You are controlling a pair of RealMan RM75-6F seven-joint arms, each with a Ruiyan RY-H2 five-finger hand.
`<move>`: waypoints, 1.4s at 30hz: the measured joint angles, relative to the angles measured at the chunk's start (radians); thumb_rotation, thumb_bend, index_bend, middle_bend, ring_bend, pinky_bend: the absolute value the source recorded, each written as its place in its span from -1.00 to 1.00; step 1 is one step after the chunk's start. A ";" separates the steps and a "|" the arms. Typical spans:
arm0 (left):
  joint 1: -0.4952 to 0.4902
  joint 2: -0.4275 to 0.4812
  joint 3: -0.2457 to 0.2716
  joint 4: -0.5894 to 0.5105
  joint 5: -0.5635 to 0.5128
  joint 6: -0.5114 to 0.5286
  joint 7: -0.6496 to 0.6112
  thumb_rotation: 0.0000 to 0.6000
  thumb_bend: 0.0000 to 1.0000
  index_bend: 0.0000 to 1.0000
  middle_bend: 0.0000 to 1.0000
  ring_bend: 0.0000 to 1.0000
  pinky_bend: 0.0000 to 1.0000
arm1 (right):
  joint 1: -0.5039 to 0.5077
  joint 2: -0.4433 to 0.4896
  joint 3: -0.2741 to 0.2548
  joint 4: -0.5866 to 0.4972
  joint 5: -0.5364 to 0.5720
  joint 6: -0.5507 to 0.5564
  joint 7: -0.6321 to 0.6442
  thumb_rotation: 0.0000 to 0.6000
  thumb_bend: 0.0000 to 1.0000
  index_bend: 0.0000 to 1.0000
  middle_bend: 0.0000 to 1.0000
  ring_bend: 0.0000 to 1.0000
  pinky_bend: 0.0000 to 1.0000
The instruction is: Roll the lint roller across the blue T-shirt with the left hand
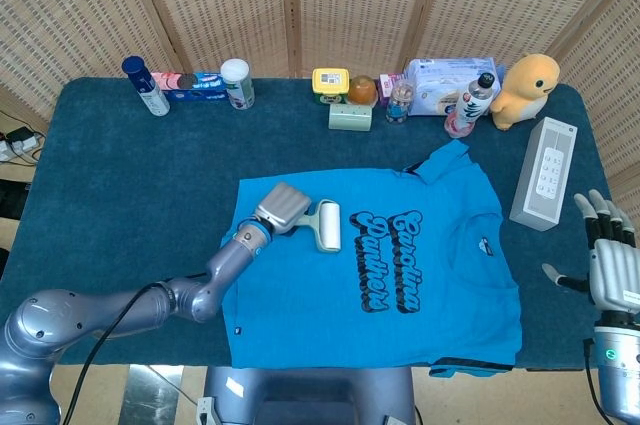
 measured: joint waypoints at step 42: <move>-0.100 0.046 0.089 -0.027 -0.228 -0.012 0.078 1.00 1.00 0.90 0.74 0.77 1.00 | -0.001 0.002 -0.006 -0.013 -0.006 0.004 -0.010 1.00 -1.00 -0.88 -1.00 -1.00 -1.00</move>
